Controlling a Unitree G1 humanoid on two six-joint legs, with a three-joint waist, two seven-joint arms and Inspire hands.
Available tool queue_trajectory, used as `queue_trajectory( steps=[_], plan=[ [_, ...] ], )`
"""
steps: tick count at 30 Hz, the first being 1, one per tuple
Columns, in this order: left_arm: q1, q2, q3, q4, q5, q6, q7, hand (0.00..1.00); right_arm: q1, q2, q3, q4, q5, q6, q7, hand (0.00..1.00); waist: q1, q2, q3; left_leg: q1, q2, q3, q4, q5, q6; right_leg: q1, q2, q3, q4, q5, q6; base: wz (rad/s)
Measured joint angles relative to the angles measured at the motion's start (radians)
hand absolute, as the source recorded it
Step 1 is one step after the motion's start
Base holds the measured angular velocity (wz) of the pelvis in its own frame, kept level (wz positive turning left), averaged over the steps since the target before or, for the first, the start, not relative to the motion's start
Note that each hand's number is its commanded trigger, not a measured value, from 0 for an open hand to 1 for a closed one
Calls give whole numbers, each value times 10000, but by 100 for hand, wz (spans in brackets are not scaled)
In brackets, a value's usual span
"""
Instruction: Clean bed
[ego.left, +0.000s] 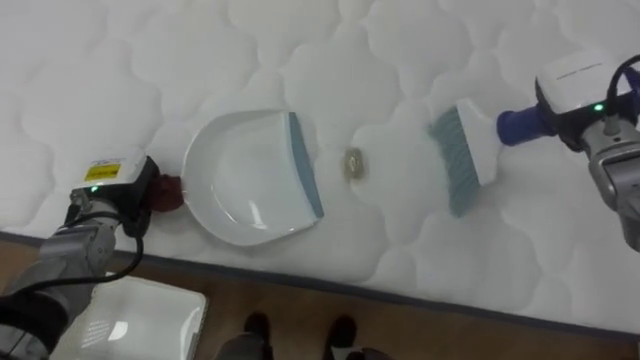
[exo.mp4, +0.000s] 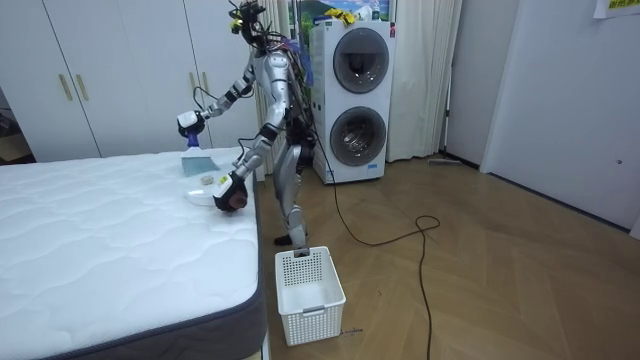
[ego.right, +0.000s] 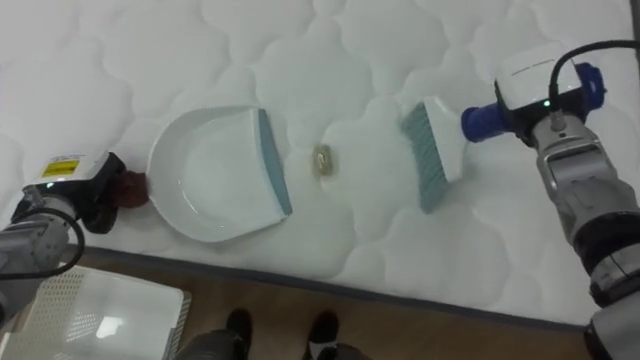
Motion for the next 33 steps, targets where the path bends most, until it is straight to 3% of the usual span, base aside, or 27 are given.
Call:
queue_trajectory(
  steps=[6, 13, 21, 33],
  plan=[
    [94, -3, -22, -260, 45, 134, -38, 100, -11, 646, 45, -713, -116, -38, 199, 100, 13, 28, -12, 15, 67, -102, 18, 5, -10, 225, 84, -123, -303, 102, -4, 4],
    [106, -67, -33, -291, 79, 130, -227, 100, 2, 673, 79, -1190, -103, -190, 484, 100, 98, 105, -14, 82, 51, -196, 85, 4, -9, 397, 78, -239, -349, 117, 13, 5],
    [280, -115, -26, -255, 124, 87, -228, 100, 269, 1040, 94, -1666, 131, -553, 1036, 100, 98, 557, -50, 205, 32, -196, -28, 5, -7, 493, 33, -379, -285, 118, 8, 0],
    [447, -199, -22, -295, 116, 72, -206, 100, 338, 1118, 778, -2482, 564, -647, 2081, 100, 169, 598, -79, 184, 31, -157, 51, 5, -8, 471, 48, -429, -287, 118, 8, 0]
  ],
)
